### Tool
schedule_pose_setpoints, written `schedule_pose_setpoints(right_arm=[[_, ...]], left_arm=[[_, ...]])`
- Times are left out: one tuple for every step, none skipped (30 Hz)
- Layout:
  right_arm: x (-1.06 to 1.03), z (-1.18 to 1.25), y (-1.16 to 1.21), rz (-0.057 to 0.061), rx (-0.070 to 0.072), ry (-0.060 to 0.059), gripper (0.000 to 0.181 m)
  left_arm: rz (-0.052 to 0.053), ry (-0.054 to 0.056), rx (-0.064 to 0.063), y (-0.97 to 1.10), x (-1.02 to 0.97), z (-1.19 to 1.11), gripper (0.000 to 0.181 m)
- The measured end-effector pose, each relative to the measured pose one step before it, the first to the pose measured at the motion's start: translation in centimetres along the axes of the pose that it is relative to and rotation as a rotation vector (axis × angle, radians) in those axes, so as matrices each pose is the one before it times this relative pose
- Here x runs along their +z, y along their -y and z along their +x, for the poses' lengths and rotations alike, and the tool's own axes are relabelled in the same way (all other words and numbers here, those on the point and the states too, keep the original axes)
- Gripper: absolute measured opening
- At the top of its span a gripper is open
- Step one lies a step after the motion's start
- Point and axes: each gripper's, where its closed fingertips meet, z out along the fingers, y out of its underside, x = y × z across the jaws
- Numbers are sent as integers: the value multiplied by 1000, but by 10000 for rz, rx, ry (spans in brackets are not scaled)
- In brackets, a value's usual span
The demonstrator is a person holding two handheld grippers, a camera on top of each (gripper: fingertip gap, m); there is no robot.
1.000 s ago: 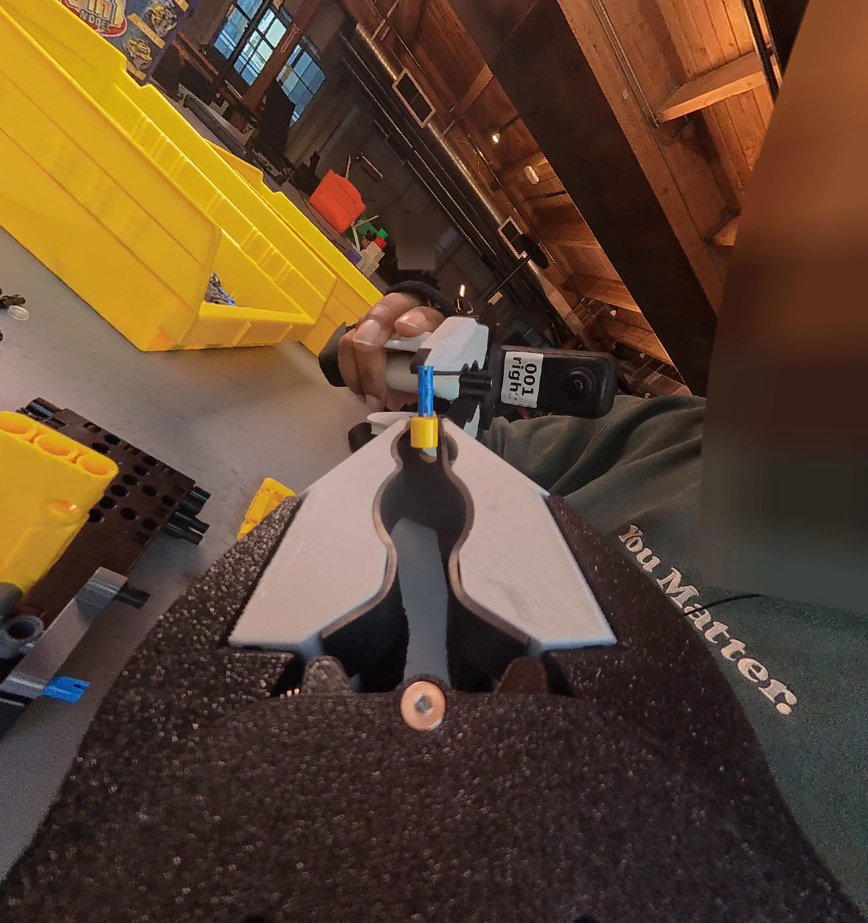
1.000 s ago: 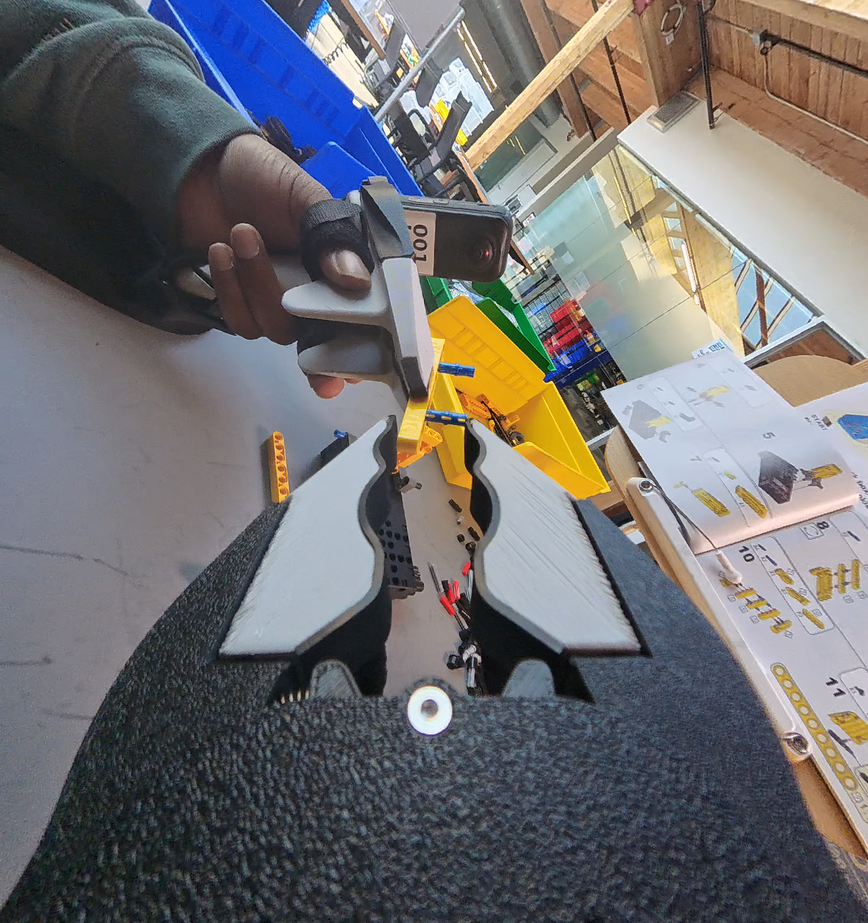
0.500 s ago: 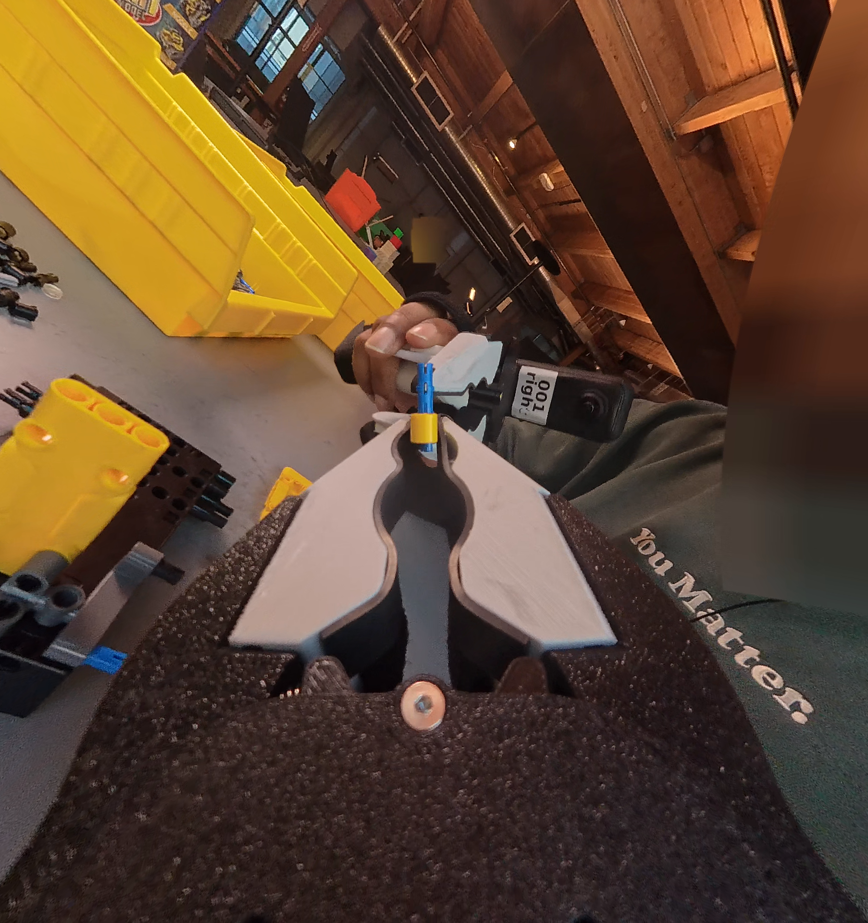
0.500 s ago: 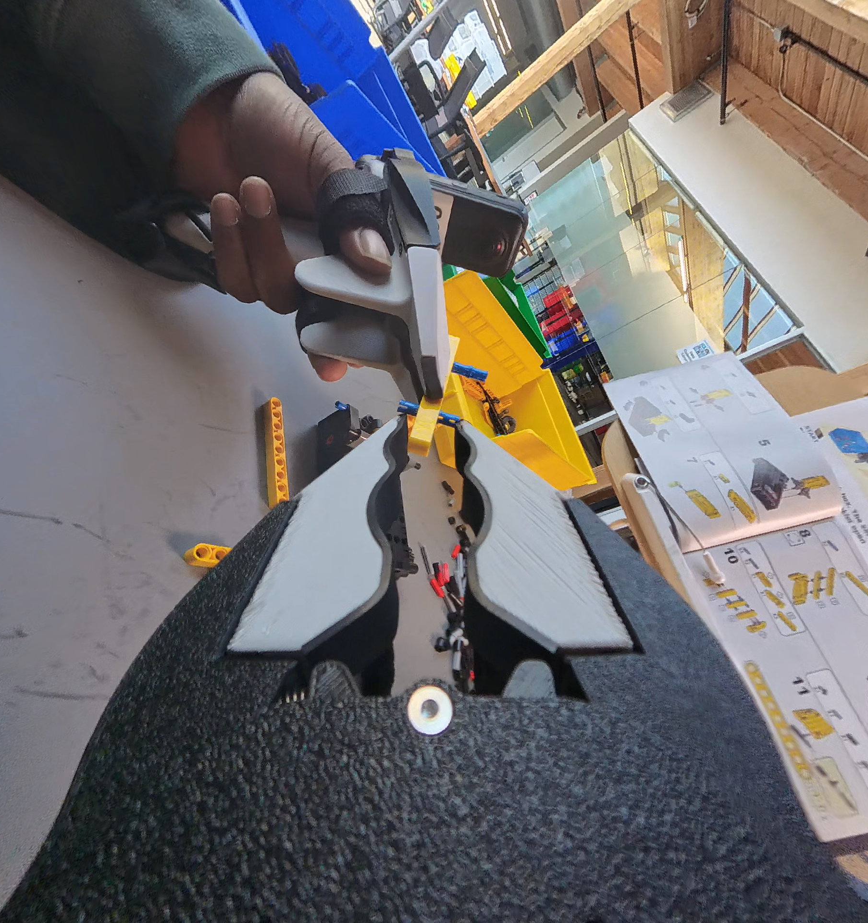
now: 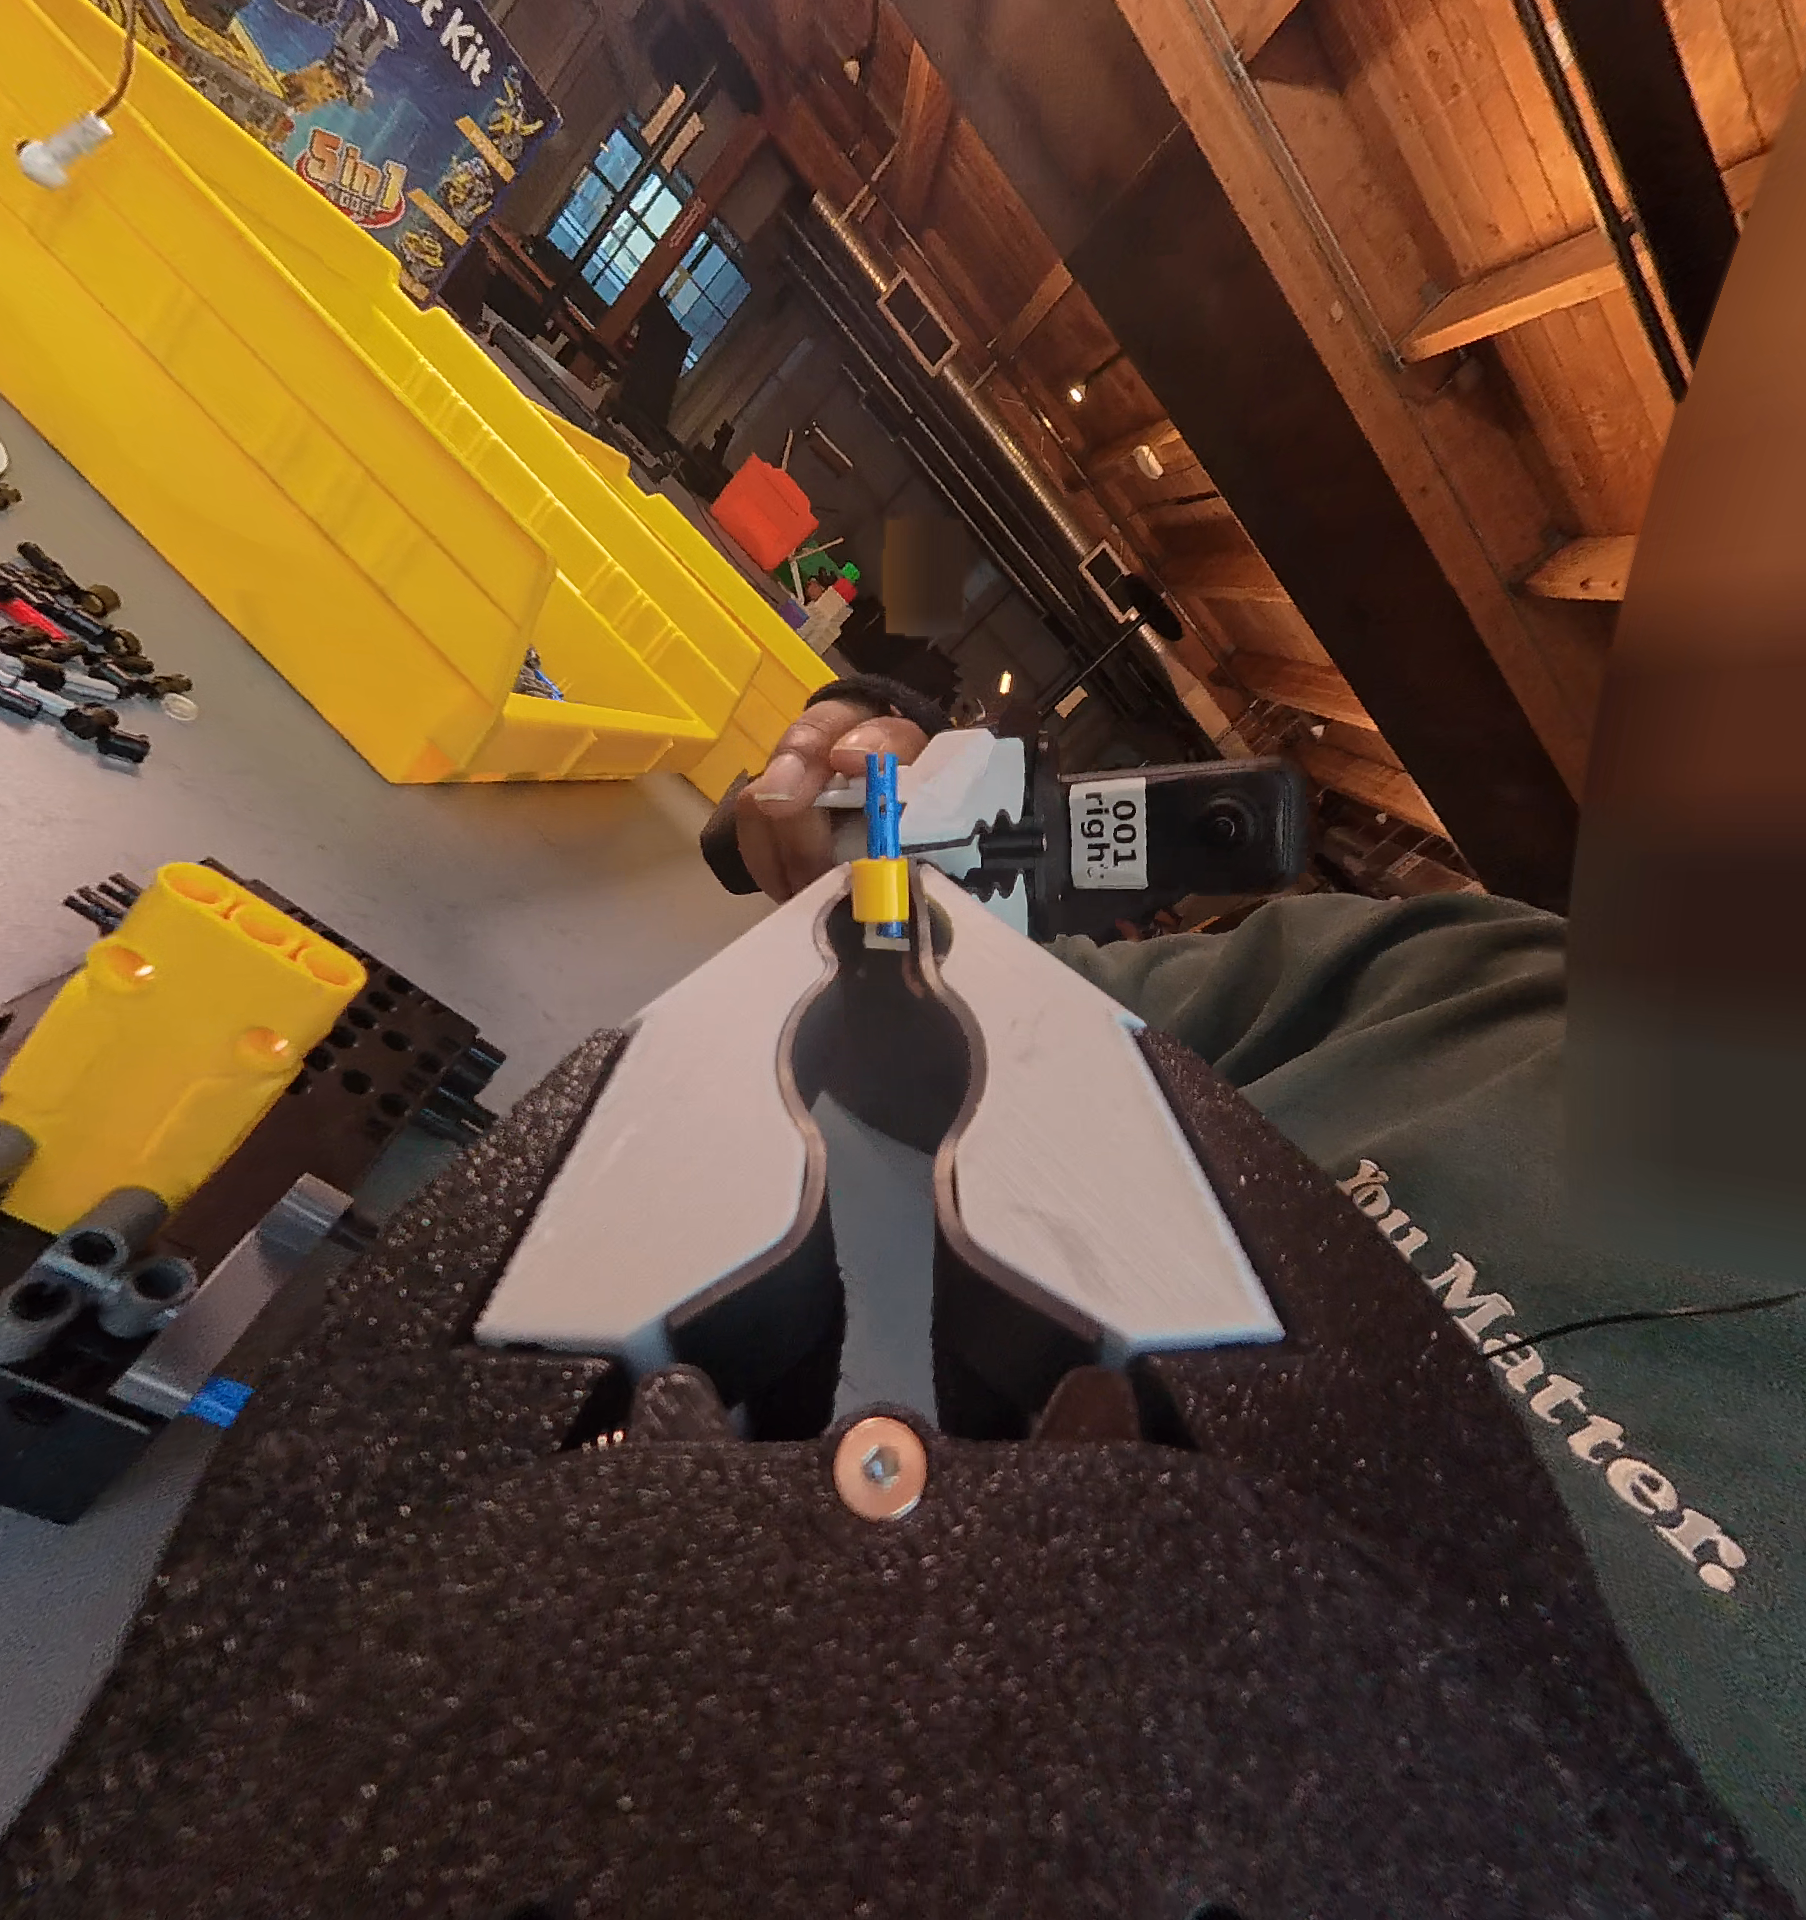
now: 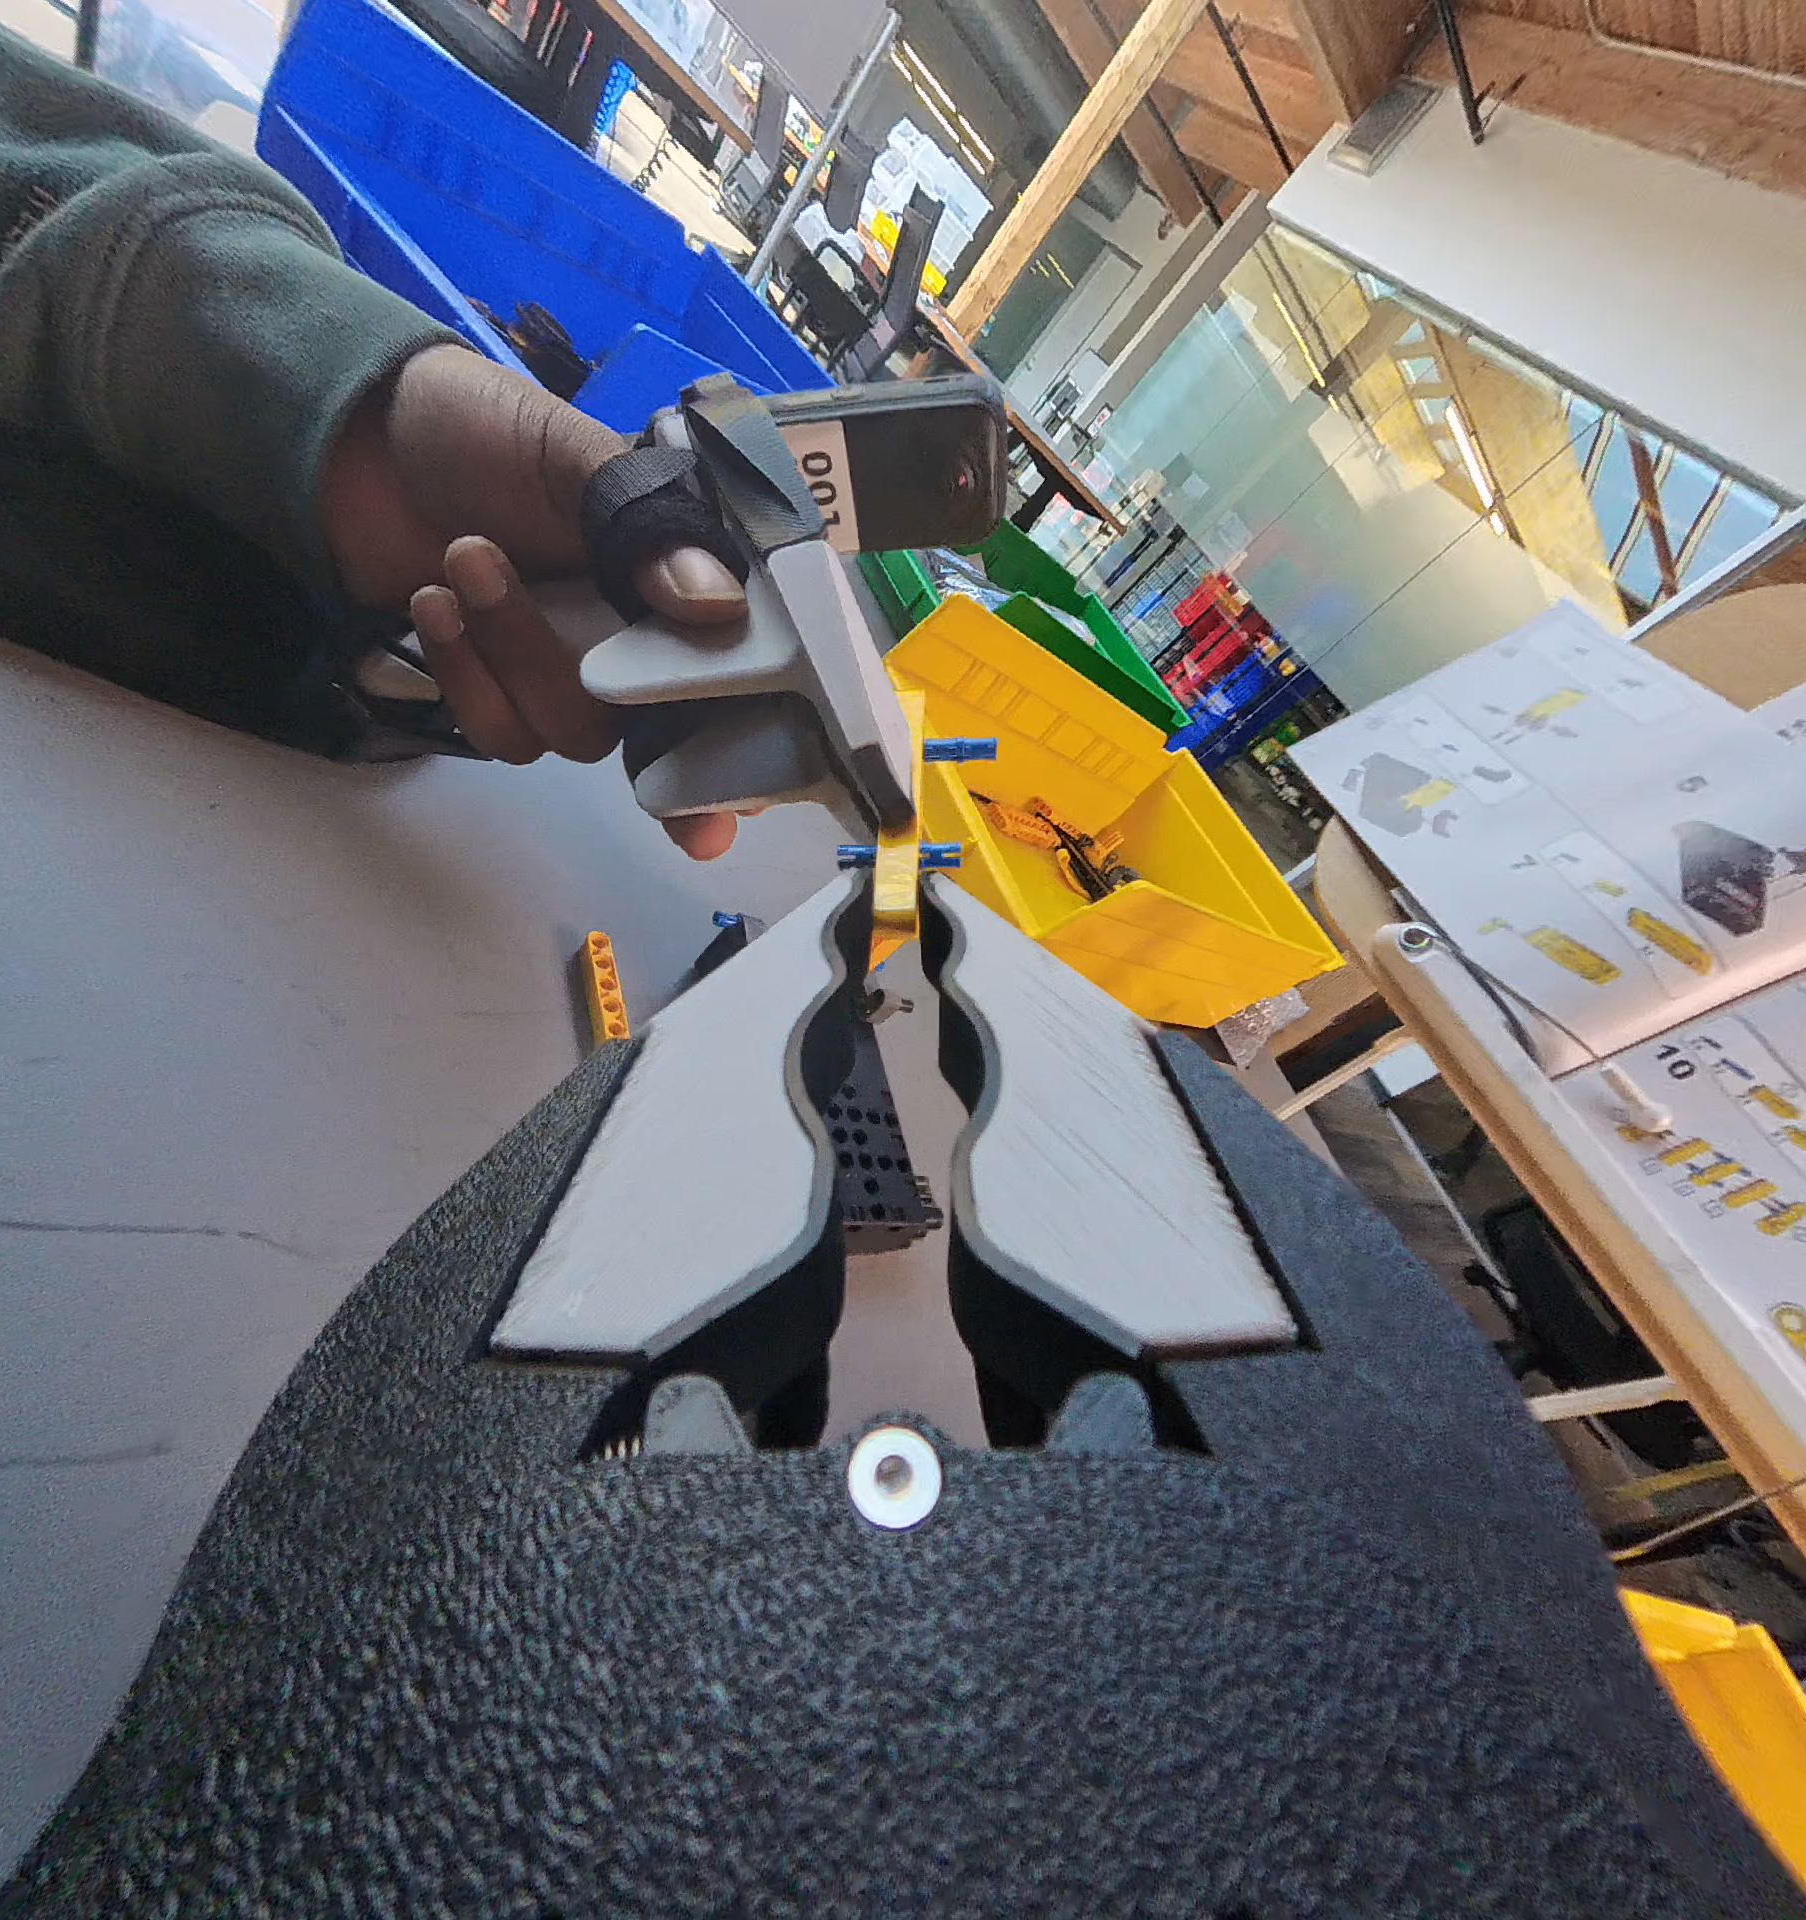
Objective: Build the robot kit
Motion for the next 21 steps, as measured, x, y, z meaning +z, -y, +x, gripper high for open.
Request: schedule_pose_setpoints(right_arm=[[8,57,97,-8,-225,-117,8],[-15,43,4,-25,-201,-79,8],[-47,-12,-14,-1,-62,12,7],[-59,9,2,19,209,104,7],[-89,52,114,132,359,144,7],[-140,239,177,194,457,107,7],[-209,300,72,158,536,150,7],[-293,171,104,192,581,268,7],[-356,116,228,276,581,266,7],[-315,-12,235,244,603,298,7],[-183,-428,17,93,611,527,7],[-86,-317,5,119,519,370,7],[-24,-165,72,178,406,211,7],[55,-389,-37,78,386,360,7],[77,-221,-23,68,268,231,7],[55,-187,-32,50,197,191,7],[35,-317,-42,13,179,271,7],[-5,-235,11,37,109,179,7],[-10,-224,-79,-24,71,163,7],[-20,-201,-139,-64,25,143,7],[-20,-172,-148,-65,-6,122,7]], left_arm=[[94,-88,-175,43,8,34,7],[52,-40,-99,-12,12,2,7],[-5,-4,-13,-61,38,12,7],[-37,6,99,-41,45,74,7],[-25,-26,221,70,14,193,8],[42,-42,332,267,-82,292,14],[49,29,477,411,-212,283,22],[-76,198,742,299,-307,152,31],[-219,421,1073,149,-378,-49,38],[-298,564,1317,65,-399,-163,45],[-303,493,1367,54,-326,-15,50],[-241,239,1211,104,-174,313,52],[-159,29,940,159,-10,528,52],[-145,-57,678,94,120,517,53],[-209,-95,492,-105,195,453,52],[-256,-77,345,-284,197,301,49],[-230,-65,203,-307,175,195,46],[-165,-105,103,-238,119,212,43],[-82,-152,67,-129,44,270,38],[-17,-195,54,-12,-9,333,31],[-20,-155,33,-4,-47,255,26]])
